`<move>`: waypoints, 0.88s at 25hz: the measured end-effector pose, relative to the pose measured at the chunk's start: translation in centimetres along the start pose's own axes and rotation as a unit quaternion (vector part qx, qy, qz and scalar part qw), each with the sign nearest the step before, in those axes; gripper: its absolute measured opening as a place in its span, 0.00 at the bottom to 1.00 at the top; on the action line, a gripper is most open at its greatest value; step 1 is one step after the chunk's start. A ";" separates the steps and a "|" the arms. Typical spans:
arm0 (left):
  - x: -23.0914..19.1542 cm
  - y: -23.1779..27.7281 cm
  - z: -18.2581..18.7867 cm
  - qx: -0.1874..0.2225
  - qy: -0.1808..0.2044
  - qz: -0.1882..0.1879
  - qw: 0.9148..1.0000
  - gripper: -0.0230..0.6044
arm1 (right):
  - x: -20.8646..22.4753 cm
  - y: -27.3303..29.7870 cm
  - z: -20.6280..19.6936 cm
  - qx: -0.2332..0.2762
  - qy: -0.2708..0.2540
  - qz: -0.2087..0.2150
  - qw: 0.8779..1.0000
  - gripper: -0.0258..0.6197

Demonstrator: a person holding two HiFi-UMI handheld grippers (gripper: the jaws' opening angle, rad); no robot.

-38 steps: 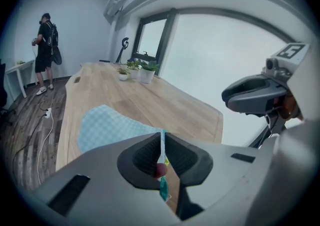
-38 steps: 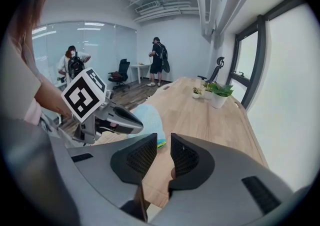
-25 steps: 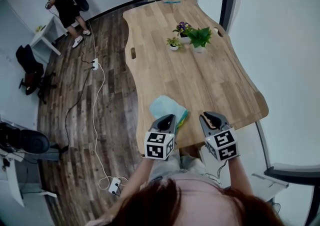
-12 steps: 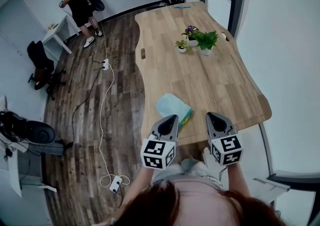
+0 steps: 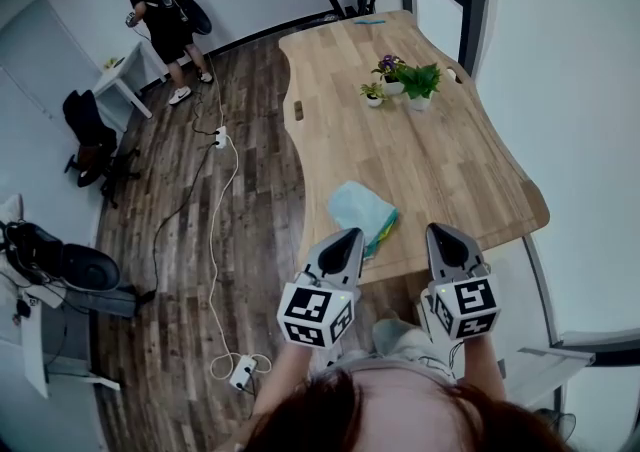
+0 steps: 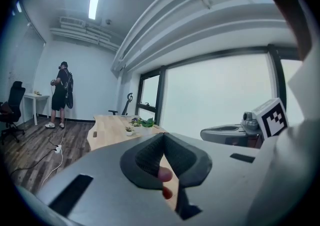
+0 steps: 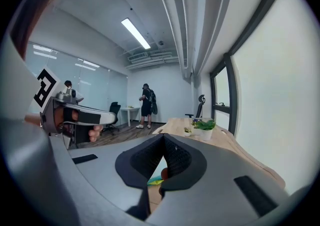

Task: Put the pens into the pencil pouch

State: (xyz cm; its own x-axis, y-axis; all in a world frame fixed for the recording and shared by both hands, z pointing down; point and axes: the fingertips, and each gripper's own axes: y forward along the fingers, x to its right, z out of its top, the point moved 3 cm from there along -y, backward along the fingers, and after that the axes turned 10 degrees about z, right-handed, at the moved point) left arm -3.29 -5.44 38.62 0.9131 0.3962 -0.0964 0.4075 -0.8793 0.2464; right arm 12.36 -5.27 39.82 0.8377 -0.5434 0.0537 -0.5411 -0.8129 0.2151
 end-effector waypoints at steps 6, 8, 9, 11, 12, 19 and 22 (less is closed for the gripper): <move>0.1 -4.3 0.0 0.015 0.000 0.001 1.000 0.04 | -3.0 -2.3 0.7 0.013 -0.018 -0.003 1.000 0.04; 0.1 -5.7 -0.1 0.017 0.006 0.004 1.000 0.04 | -4.0 -3.3 1.1 0.022 -0.022 -0.003 1.000 0.04; 0.2 -6.4 -0.2 0.019 0.008 0.007 1.000 0.04 | -4.5 -3.7 1.2 0.026 -0.023 -0.002 0.999 0.04; 0.3 -7.7 -0.3 0.022 0.011 0.011 1.000 0.04 | -5.4 -4.6 1.4 0.033 -0.025 -0.001 0.999 0.04; 0.5 -8.3 -0.3 0.025 0.012 0.013 1.000 0.04 | -5.8 -5.0 1.5 0.035 -0.027 -0.001 0.999 0.04; 1.3 -12.0 -0.1 0.043 0.008 0.022 0.999 0.04 | -8.0 -8.0 2.1 0.051 -0.052 -0.014 0.997 0.04; 1.6 -13.2 -0.2 0.048 0.007 0.026 0.998 0.04 | -8.4 -9.1 2.2 0.056 -0.056 -0.020 0.997 0.04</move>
State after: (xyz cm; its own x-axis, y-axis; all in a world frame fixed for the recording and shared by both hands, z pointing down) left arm -7.19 6.82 35.41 0.9328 0.3531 -0.0725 0.3602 -0.9197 0.1562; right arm 10.06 6.28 35.30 0.8492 -0.5243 -0.0624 -0.5169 -0.8496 0.1048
